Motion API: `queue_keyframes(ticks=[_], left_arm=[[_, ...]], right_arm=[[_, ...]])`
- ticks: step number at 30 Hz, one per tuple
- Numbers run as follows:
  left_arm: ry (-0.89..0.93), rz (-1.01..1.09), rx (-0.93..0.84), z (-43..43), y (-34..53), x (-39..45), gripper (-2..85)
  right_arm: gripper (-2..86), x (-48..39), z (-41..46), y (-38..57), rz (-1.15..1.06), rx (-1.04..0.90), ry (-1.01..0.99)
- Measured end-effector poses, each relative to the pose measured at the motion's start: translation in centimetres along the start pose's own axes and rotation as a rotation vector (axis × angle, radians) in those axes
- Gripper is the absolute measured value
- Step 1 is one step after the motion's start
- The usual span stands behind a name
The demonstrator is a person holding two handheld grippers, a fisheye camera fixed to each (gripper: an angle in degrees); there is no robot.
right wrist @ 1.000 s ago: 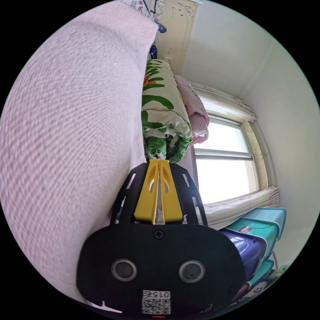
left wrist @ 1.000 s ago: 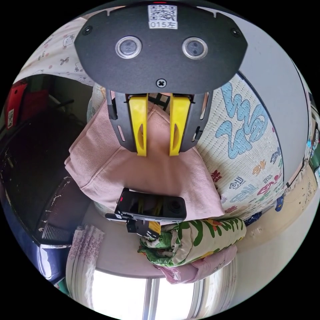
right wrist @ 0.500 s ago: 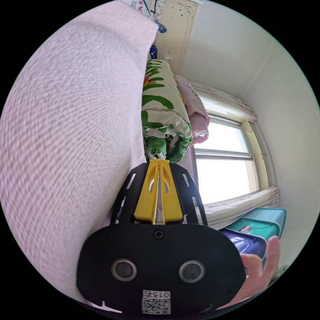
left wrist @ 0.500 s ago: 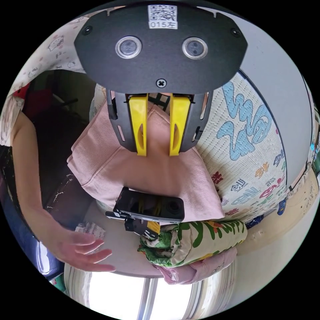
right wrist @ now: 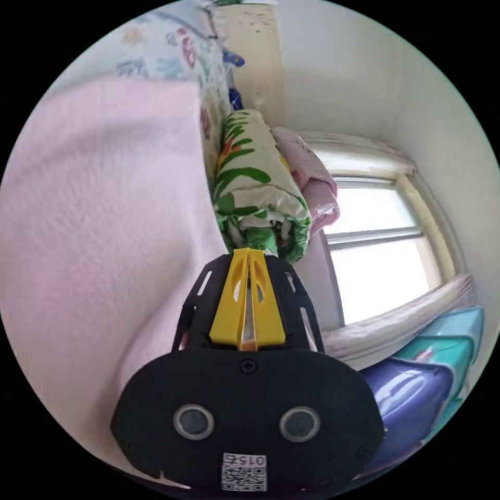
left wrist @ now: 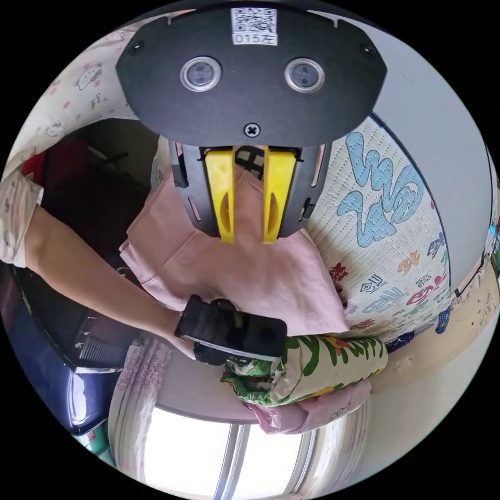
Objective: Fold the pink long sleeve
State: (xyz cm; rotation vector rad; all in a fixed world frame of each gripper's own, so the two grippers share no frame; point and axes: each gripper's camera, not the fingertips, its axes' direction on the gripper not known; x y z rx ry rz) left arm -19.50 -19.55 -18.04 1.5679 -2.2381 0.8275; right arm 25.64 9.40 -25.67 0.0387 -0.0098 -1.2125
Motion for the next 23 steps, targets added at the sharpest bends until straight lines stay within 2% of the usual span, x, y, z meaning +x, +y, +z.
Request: queue_keyframes(ticks=[2, 3, 5, 6, 8, 9, 11, 12, 14, 15, 16, 17, 20, 23], left_arm=[[0.115, -0.016, 0.100, -3.4, 1.9, -0.4, 8.6], [0.132, -0.017, 0.144, -4.9, 2.7, -0.5, 8.6], [0.098, -0.022, 0.320, -12.3, 6.8, -0.4, 8.8], [0.066, -0.022, 0.356, -14.3, 8.2, -0.3, 8.8], [-0.138, -0.038, 0.469, -22.3, 15.3, 0.9, 9.1], [-0.205, -0.052, 0.491, -24.2, 17.5, 1.4, 9.4], [-0.551, -0.165, 0.531, -30.7, 27.5, 3.6, 10.6], [-0.656, -0.208, 0.519, -32.1, 30.2, 4.3, 10.9], [-1.095, -0.517, 0.415, -36.8, 41.9, 6.4, 12.2], [-1.187, -0.609, 0.384, -37.7, 45.0, 7.0, 12.7], [-1.317, -0.807, 0.321, -39.4, 51.5, 8.0, 13.4], [-1.378, -1.004, 0.285, -40.8, 58.1, 9.4, 13.8], [-1.372, -1.370, 0.297, -41.3, 72.8, 13.7, 14.9], [-1.350, -1.574, 0.350, -38.8, 82.3, 17.3, 16.7]], right_arm=[[-1.0, 7.7, -5.2, 1.2, 0.273, 0.114, -0.245], [-1.0, 9.6, -6.6, 1.7, 0.330, 0.148, -0.314], [-1.0, 15.5, -12.6, 4.9, 0.501, 0.353, -0.598], [-1.0, 16.5, -14.2, 5.9, 0.538, 0.412, -0.656], [-0.9, 17.8, -19.9, 9.5, 0.626, 0.623, -0.807], [-0.9, 17.6, -21.3, 10.2, 0.640, 0.662, -0.832], [-0.5, 15.1, -26.4, 12.1, 0.639, 0.790, -0.892], [-0.4, 14.2, -27.6, 12.3, 0.628, 0.813, -0.901], [1.4, 10.4, -32.0, 12.9, 0.597, 0.881, -0.977], [2.1, 9.6, -32.9, 12.9, 0.590, 0.888, -1.020], [2.9, 8.1, -34.3, 12.7, 0.576, 0.898, -1.137], [3.2, 6.6, -35.4, 12.4, 0.561, 0.906, -1.261], [1.4, 3.3, -38.0, 11.4, 0.565, 0.919, -1.454], [0.1, 1.0, -41.5, 9.5, 0.475, 0.929, -1.513]])
